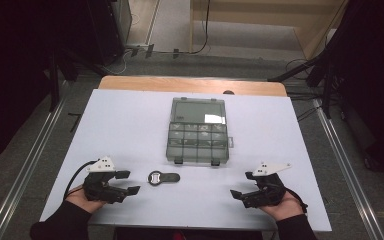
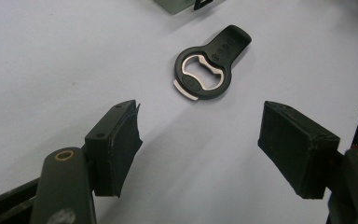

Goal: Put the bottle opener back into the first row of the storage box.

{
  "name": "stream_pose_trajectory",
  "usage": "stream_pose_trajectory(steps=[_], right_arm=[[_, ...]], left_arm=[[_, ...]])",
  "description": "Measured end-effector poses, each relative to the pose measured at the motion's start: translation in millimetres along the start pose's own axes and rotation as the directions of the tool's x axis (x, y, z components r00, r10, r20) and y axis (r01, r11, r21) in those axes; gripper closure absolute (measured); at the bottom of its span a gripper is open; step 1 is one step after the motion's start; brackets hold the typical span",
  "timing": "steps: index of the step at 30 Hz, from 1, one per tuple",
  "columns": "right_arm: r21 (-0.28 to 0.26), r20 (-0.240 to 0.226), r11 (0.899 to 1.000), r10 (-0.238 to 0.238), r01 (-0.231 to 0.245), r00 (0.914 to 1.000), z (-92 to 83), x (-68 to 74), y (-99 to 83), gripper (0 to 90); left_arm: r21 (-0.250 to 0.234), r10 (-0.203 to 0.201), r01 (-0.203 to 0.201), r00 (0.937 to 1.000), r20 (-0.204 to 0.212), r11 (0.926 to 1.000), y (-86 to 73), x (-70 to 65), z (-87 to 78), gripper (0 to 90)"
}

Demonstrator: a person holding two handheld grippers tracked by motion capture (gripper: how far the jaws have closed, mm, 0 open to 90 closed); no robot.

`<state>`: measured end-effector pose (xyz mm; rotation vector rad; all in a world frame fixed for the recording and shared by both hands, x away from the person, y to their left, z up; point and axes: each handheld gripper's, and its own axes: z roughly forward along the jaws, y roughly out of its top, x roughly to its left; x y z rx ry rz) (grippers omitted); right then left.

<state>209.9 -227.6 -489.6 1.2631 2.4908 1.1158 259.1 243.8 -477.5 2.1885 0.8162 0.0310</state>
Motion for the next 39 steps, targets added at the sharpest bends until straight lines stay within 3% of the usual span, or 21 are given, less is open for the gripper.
stream_pose_trajectory(steps=[39], right_arm=[[-0.042, 0.000, 0.999, -0.021, 0.021, 0.9998, -2.2, -2.2, -2.3, 17.6]], left_arm=[[-0.009, 0.010, -0.010, 0.9999, -0.010, 0.9999, -1.2, -0.9, -2.3, 28.4]])
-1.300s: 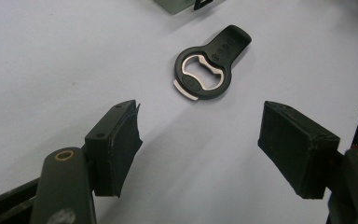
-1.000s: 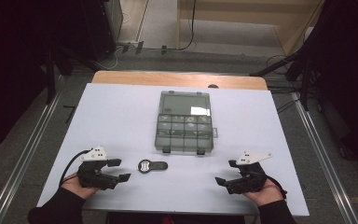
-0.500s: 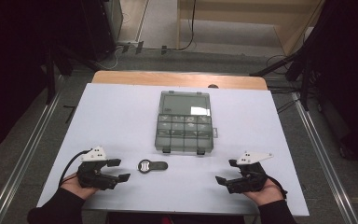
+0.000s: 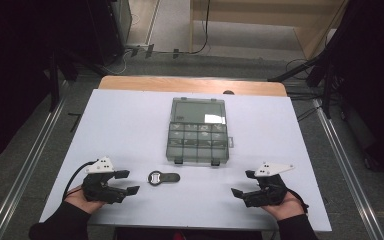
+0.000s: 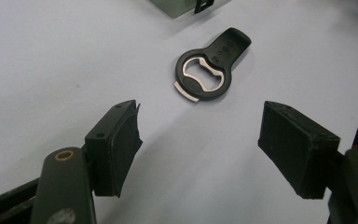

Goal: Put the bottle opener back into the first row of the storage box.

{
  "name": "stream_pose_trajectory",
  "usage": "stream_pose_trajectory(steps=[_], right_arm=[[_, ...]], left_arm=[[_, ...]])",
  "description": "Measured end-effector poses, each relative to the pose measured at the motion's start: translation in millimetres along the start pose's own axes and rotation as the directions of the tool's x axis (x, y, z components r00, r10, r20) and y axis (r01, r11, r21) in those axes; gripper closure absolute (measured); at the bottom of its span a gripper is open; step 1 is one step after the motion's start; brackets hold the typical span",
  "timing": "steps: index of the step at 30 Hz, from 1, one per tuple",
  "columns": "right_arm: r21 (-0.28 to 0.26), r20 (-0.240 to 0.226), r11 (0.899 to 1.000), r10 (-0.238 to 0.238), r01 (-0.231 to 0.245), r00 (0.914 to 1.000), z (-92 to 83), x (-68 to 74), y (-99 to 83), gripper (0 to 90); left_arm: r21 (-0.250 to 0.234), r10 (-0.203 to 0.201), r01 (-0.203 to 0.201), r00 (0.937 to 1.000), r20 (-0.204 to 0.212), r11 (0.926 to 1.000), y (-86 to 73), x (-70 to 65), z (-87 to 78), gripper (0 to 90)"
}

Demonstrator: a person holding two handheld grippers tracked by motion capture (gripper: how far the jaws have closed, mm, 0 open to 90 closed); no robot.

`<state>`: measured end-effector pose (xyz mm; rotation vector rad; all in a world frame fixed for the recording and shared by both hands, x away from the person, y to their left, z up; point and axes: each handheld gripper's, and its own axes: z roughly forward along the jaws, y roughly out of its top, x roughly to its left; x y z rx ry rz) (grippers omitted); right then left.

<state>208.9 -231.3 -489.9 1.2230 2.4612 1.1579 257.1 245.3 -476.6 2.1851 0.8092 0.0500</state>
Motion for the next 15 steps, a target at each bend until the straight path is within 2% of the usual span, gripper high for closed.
stream_pose_trajectory(steps=[15], right_arm=[[-0.007, -0.015, 1.000, -0.002, 0.001, 0.9999, 2.3, -2.1, -0.1, 19.5]], left_arm=[[0.000, -0.001, 0.001, 1.0000, 0.001, 1.0000, 0.0, 0.2, -0.5, 28.5]])
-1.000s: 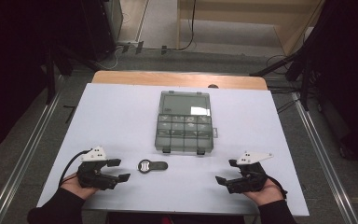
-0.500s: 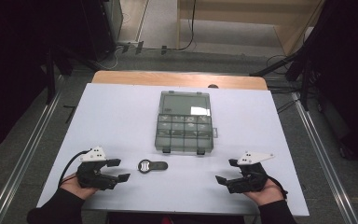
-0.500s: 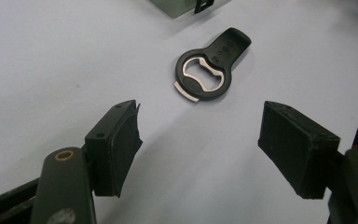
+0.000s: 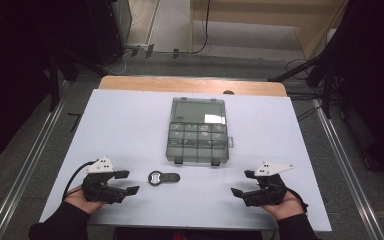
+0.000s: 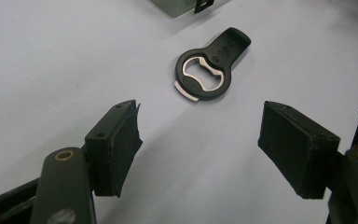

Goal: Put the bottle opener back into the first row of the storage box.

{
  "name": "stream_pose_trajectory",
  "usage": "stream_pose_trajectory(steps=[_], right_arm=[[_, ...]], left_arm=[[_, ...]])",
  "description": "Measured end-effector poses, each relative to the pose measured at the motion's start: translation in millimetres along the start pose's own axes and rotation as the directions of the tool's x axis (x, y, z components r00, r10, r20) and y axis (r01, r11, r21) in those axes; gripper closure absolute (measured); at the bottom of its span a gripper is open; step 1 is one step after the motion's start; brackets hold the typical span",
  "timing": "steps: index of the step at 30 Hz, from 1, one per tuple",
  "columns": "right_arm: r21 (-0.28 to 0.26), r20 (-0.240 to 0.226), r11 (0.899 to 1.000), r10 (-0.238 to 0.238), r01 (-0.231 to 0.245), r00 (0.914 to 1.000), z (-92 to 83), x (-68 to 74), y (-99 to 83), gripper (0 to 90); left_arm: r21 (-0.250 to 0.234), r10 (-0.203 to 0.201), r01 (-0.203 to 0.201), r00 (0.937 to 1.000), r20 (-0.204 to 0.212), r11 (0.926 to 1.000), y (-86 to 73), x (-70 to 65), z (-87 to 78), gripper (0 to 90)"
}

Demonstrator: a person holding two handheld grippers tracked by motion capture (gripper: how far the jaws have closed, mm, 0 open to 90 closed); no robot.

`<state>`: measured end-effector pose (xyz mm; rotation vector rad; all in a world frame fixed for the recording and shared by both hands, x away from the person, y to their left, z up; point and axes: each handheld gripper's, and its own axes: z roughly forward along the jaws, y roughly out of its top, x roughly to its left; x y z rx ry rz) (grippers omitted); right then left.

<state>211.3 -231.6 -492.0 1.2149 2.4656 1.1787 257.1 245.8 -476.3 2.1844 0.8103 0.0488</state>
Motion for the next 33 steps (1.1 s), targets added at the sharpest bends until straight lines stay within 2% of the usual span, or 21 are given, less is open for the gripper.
stream_pose_trajectory(steps=[3, 6, 9, 12, 16, 23, 24, 28, 33], right_arm=[[0.001, -0.008, 1.000, -0.001, 0.001, 1.0000, 0.9, -0.8, 0.2, 19.5], [-0.022, -0.046, 0.999, -0.036, 0.035, 0.9983, 2.1, -3.0, 2.3, 19.4], [-0.028, -0.056, 0.998, -0.056, 0.054, 0.9969, 2.5, -4.9, 4.4, 19.3], [-0.052, -0.100, 0.995, -0.089, 0.084, 0.9910, 4.2, -7.7, 7.2, 19.3], [-0.049, -0.125, 0.992, -0.123, 0.118, 0.9845, 8.4, -7.5, 10.5, 19.2], [-0.043, -0.160, 0.988, -0.154, 0.149, 0.9750, 13.9, -6.8, 17.6, 18.8], [-0.048, -0.176, 0.984, -0.178, 0.172, 0.9681, 15.4, -6.4, 21.0, 18.8], [-0.045, -0.189, 0.980, -0.199, 0.194, 0.9617, 18.0, -4.6, 26.2, 18.8], [-0.048, -0.194, 0.978, -0.208, 0.202, 0.9587, 20.5, -4.2, 31.6, 18.8]], left_arm=[[-0.001, 0.001, -0.001, 1.0000, -0.002, 1.0000, -0.1, 0.1, 0.1, 28.5], [-0.002, 0.004, -0.004, 1.0000, -0.003, 1.0000, -0.3, 0.1, 0.4, 28.4], [-0.006, 0.006, -0.006, 1.0000, -0.003, 1.0000, -0.3, 0.0, 0.1, 28.5], [-0.017, 0.004, -0.004, 1.0000, 0.000, 0.9998, -0.2, -0.2, -0.8, 28.5], [-0.018, 0.013, -0.013, 0.9999, -0.004, 0.9998, -0.8, -0.1, -0.6, 28.4], [-0.020, 0.024, -0.024, 0.9997, -0.006, 0.9995, -1.0, -0.2, 0.0, 28.4], [-0.020, 0.027, -0.028, 0.9996, -0.007, 0.9994, -1.0, 0.1, 0.1, 28.4], [-0.021, 0.028, -0.028, 0.9996, -0.007, 0.9994, -1.1, 0.1, -0.1, 28.4], [-0.021, 0.033, -0.033, 0.9994, -0.008, 0.9992, -1.3, -0.2, -0.2, 28.4]])
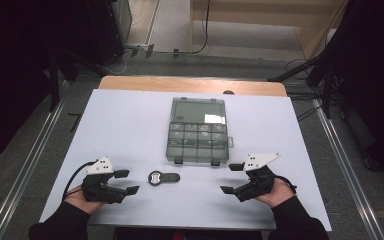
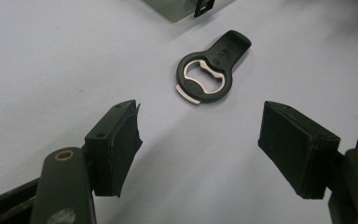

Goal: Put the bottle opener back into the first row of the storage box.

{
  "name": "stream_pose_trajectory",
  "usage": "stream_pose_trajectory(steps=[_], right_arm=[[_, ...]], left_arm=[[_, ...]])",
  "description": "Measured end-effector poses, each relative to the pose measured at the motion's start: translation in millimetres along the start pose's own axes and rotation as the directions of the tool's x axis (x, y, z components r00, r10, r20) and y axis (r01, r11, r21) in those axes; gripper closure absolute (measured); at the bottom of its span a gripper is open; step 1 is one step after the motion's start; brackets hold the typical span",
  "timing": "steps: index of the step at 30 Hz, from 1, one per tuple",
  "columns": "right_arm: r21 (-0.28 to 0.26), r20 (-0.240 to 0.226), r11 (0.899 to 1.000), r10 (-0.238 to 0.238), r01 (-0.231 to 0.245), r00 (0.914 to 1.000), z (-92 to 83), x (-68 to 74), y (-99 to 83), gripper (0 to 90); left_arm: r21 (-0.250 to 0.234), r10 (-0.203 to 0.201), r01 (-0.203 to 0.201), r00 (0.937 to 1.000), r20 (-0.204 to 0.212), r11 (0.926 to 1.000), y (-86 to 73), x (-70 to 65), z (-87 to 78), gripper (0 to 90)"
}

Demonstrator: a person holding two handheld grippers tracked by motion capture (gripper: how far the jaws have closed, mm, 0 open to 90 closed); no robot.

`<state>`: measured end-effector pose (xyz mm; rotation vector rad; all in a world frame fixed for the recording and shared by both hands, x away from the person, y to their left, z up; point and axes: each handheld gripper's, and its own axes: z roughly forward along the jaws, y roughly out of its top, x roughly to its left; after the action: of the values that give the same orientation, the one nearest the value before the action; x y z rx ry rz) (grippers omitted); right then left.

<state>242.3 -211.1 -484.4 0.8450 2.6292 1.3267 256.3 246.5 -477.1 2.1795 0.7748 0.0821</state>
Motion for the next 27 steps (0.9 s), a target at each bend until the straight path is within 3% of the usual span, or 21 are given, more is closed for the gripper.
stream_pose_trajectory(steps=[7, 21, 27], right_arm=[[0.009, -0.021, 1.000, 0.003, -0.002, 0.9998, 2.9, -2.1, 6.5, 18.9], [0.066, -0.030, 0.998, -0.022, 0.024, 0.9993, 19.9, 2.9, 26.8, 19.2], [0.097, -0.048, 0.995, -0.010, 0.015, 0.9988, 24.5, 2.6, 33.8, 19.2]], left_arm=[[-0.004, 0.004, -0.004, 1.0000, -0.003, 1.0000, 0.1, 0.0, -0.2, 28.4], [-0.016, -0.004, 0.004, 1.0000, -0.003, 0.9999, -0.7, 0.2, -0.7, 28.4], [-0.014, -0.006, 0.006, 1.0000, -0.006, 0.9999, -0.7, 0.9, -1.1, 28.4]])
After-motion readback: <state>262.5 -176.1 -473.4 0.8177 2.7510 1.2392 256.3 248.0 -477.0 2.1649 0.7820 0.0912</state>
